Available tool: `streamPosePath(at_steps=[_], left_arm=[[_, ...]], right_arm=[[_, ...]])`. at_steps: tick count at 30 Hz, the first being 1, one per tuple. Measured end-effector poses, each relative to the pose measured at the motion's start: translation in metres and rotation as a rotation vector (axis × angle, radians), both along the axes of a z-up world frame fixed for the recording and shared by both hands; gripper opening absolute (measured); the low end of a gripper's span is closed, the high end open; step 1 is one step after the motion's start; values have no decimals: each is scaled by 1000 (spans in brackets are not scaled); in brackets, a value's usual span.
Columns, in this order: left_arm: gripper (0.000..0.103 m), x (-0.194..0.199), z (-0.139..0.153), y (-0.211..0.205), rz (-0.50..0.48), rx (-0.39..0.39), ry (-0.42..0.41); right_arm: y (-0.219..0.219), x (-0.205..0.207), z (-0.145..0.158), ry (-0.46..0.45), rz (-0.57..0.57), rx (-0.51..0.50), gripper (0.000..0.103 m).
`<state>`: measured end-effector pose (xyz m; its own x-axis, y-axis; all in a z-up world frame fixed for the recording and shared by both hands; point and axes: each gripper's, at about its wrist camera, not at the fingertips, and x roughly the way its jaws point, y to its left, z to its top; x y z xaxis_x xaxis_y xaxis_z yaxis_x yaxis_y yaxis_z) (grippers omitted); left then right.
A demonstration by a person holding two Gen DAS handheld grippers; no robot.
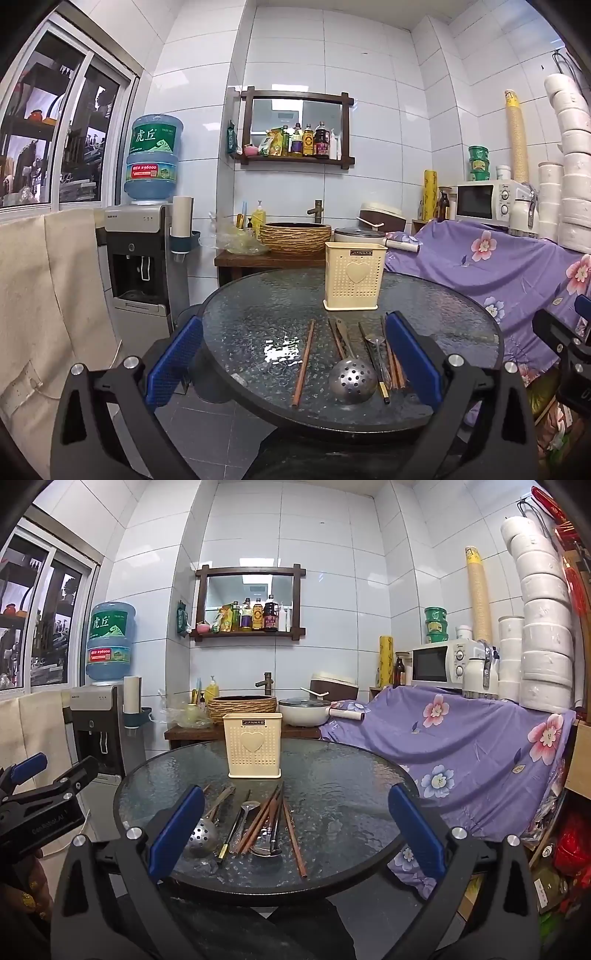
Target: Organize utensils
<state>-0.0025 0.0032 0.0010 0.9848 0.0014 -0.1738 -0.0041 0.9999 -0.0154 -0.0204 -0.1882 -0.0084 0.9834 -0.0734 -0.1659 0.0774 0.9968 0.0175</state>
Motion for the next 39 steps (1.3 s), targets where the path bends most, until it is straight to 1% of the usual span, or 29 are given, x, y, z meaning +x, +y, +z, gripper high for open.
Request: streamPosePath(at_steps=[39], left_arm=[[97,3,-3,-2,-1,-11,9]], right_arm=[[1,-1,-6,10,4,-3,98]])
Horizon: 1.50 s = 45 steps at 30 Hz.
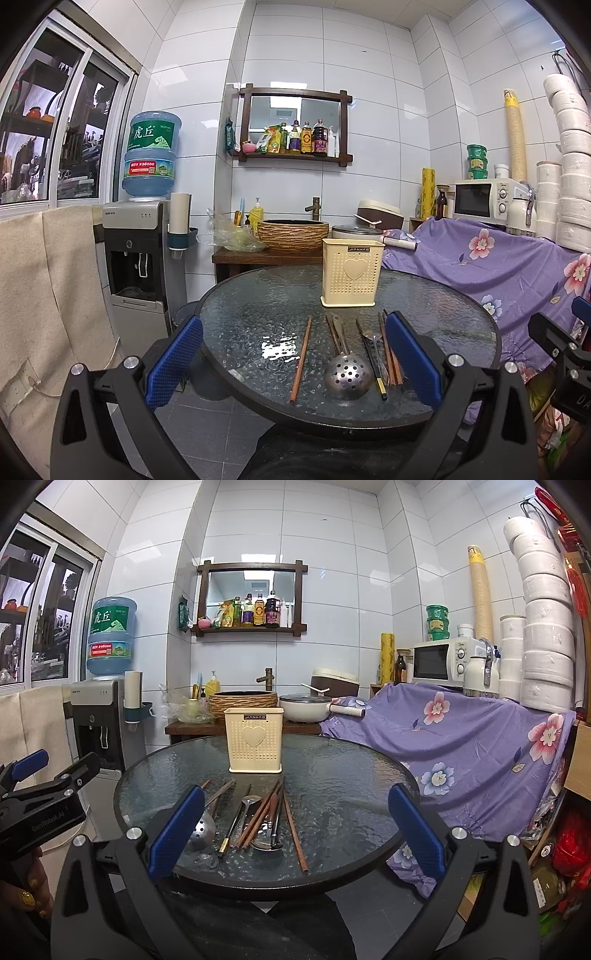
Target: Organize utensils
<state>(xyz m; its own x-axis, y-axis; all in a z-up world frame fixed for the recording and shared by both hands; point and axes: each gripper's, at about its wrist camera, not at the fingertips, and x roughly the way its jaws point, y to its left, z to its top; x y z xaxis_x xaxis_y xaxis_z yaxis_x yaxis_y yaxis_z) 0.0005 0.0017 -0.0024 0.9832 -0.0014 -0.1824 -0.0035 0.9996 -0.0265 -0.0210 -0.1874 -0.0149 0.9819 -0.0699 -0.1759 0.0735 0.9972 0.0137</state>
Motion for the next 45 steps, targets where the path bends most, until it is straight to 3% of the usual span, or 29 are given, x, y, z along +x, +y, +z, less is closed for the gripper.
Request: streamPosePath(at_steps=[45], left_arm=[[97,-1,-3,0,0,-7,1]], right_arm=[[0,0,0,13,6,-6,98]])
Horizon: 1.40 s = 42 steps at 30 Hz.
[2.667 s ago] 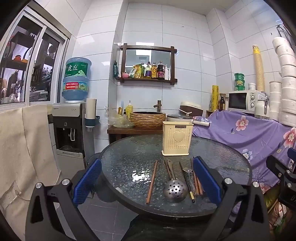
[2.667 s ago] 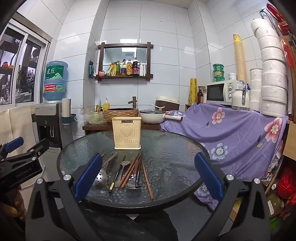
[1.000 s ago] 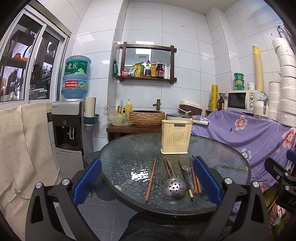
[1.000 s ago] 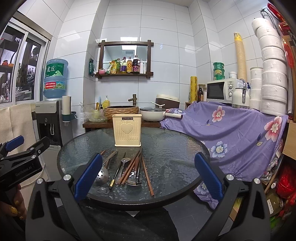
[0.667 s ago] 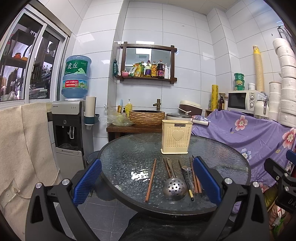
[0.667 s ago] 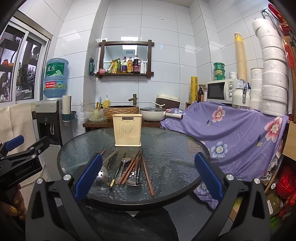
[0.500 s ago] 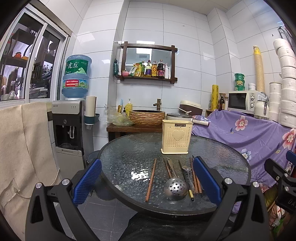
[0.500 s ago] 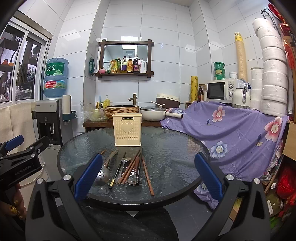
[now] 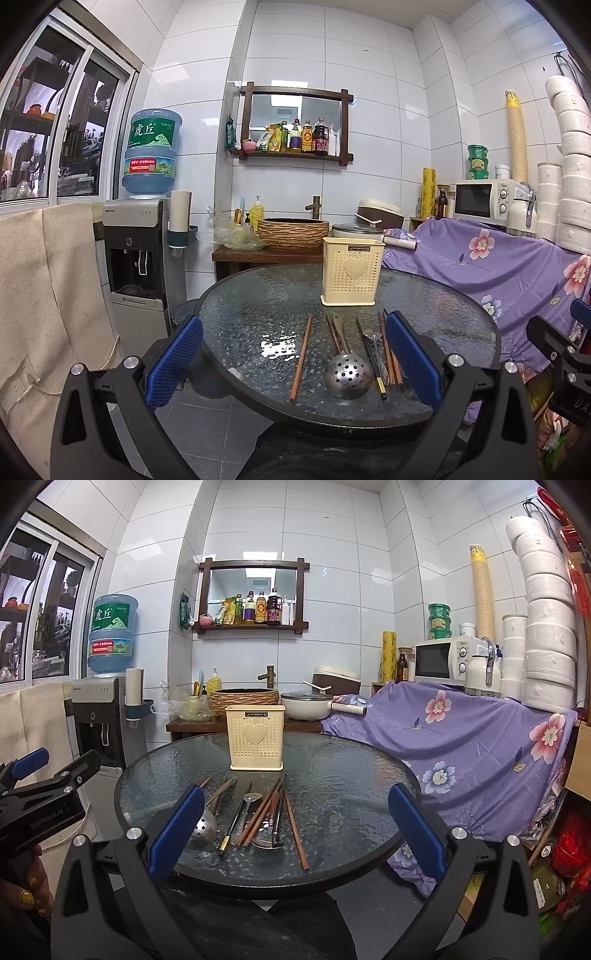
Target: Organize utensils
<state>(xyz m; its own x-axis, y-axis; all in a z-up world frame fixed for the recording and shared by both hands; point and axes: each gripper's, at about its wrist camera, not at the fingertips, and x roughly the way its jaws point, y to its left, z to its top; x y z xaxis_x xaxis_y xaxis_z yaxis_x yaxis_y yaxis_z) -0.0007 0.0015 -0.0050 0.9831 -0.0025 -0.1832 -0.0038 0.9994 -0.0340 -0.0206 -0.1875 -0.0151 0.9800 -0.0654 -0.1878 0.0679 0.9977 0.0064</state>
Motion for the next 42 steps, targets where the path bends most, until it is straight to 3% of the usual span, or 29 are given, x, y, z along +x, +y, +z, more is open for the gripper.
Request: streamPosePath(at_steps=[7,13,18,24,32,36,40,42], left_arm=[[97,0,-1,-1,-6,-2,3],[97,9,-5,0,-34,-12,32],[97,42,-12,7,-128,-56,133],[97,90,-27,15,-106,16,287],[73,116,-59,25,-145,34,446],[62,130,-70,25,-165,38,497],[61,143,-71,18,-225,-7,524],[61,146,-68,11,-244,-7,515]], right_arm=[[0,2,1,4,2,0,98],[1,13,-3,61,80,-2,98],[12,35,-7,99,184,-48,98],[8,79,-15,229,239,14,98],[-9,128,-43,447,238,130,95],[-12,144,-40,507,235,102,89],[-9,153,-43,505,214,21,88],[-13,160,-48,527,208,34,88]])
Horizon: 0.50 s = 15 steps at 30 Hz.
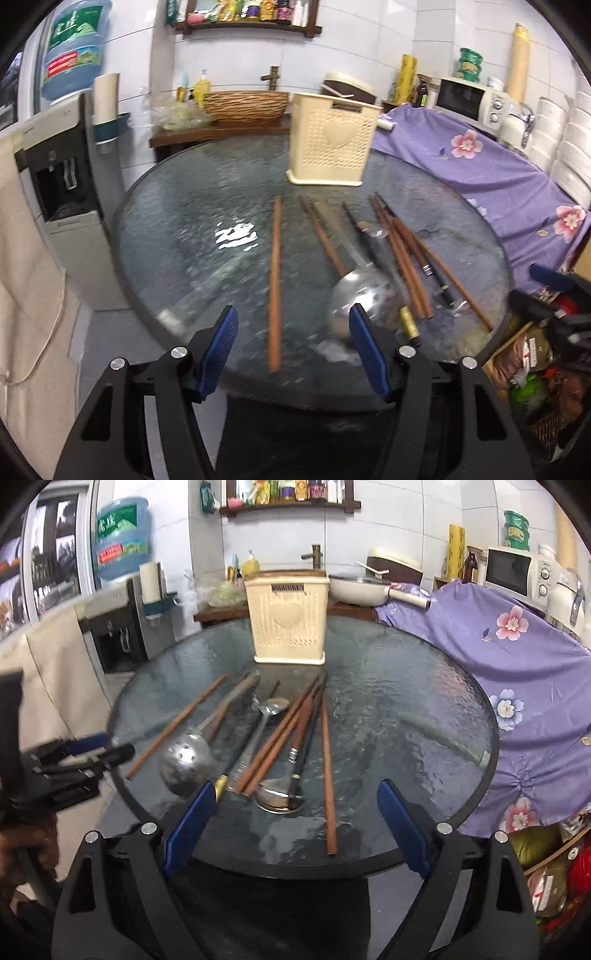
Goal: Organize utensils
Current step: 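Grasp the slotted metal ladle with the left tool while the right tool grasps a wooden chopstick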
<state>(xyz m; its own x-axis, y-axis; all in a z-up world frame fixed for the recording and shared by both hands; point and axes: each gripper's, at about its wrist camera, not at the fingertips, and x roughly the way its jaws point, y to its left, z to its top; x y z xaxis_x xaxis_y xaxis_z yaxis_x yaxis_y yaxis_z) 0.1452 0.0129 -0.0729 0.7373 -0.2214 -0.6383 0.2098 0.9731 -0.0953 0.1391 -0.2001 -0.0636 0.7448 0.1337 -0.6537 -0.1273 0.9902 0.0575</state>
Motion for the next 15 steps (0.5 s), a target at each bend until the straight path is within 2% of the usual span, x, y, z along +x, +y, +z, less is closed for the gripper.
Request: streamPosePath(at_steps=[4,11,15], left_arm=[[61,0,3,-21,-68,-2,-1],[63,6,-9,-46,-105,34,15],[66,13,-12,-52,-112,37,28]], right_arm=[[-9,6,-11,8,-27,-45,85],[-19,16,-40,102,-1,-62,59],[-20,20,-53,137,7,-60,48]])
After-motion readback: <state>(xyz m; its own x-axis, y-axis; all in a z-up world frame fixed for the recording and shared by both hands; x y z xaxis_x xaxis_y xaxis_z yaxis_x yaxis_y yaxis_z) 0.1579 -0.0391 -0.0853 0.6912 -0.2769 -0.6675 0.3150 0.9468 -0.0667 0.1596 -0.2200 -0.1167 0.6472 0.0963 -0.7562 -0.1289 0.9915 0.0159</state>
